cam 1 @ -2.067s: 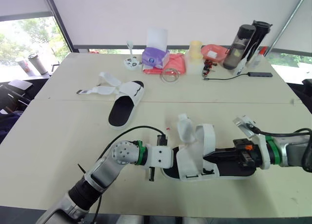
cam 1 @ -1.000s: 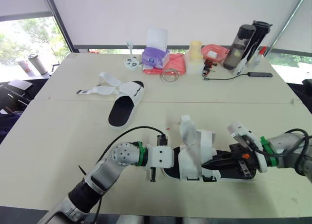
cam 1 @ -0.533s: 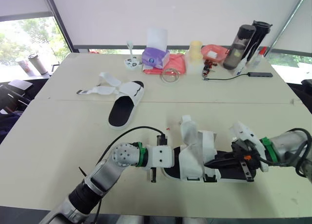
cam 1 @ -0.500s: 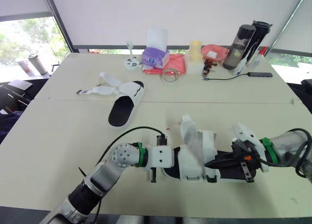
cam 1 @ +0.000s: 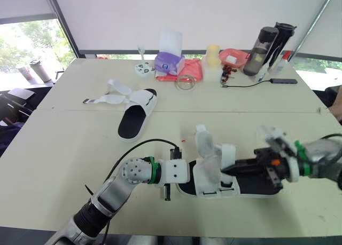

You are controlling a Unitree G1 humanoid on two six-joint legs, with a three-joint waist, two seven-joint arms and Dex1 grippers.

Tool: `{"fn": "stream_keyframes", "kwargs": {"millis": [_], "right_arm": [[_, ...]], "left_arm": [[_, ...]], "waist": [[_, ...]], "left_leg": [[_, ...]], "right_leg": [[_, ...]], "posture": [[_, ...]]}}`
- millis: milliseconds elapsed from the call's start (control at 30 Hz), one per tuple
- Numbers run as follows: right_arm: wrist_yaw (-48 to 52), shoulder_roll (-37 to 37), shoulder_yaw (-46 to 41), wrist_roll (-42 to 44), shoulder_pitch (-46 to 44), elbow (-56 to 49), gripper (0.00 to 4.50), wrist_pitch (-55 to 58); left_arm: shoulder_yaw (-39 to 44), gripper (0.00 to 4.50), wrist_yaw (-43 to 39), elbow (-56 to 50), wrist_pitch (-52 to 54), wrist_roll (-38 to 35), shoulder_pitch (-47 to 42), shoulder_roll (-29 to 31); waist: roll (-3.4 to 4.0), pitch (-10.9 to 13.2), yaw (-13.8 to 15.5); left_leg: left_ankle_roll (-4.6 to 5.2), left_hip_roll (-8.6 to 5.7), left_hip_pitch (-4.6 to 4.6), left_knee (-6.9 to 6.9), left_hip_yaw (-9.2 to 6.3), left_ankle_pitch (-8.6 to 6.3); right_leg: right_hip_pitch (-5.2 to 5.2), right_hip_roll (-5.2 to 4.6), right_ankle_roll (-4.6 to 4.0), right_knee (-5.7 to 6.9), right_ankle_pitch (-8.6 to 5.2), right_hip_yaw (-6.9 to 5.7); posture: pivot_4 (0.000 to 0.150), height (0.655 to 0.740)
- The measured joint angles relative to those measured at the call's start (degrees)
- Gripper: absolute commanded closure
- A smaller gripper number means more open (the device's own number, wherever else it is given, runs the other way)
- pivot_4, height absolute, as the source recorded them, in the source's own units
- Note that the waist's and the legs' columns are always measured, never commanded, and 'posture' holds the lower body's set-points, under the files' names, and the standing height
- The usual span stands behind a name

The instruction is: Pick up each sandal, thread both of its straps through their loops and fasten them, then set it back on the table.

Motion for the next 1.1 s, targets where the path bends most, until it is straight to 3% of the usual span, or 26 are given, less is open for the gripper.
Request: {"fn": "stream_keyframes", "kwargs": {"millis": [167,700,1100], "right_arm": [[-2.9,0.6,-0.7,3.1,-0.2,0.6,4.45,3.6],[3.3,0.9,6.7,-8.8,2.6,4.2,4.45,-2.0],[6.6,0.1,6.7,-9.7,3.4,4.6,4.45,-0.7]], "left_arm": [[-0.1,4.50,-0.1,0.0,-0.1,0.0,-0.1,0.0],[0.0,4.50,0.2,-0.5,0.4,0.1,0.4,0.0],[-0.1,4.50,0.6,-0.8,0.5,0.1,0.5,0.0]], "waist": [[0.00,0.0,0.0],[0.02,0.0,0.0],[0.02,0.0,0.0]], "left_leg": [[0.02,-0.01,-0.04,-0.01,0.01,-0.01],[0.02,-0.01,-0.02,0.01,0.02,-0.01],[0.02,-0.01,-0.02,0.01,0.02,-0.01]], "right_leg": [[-0.02,-0.01,0.01,-0.04,0.00,0.00],[-0.02,-0.01,0.02,-0.01,0.01,-0.01],[-0.01,0.00,0.02,-0.01,0.01,-0.01]], "posture": [[0.150,0.7400],[0.150,0.7400],[0.150,0.7400]]}}
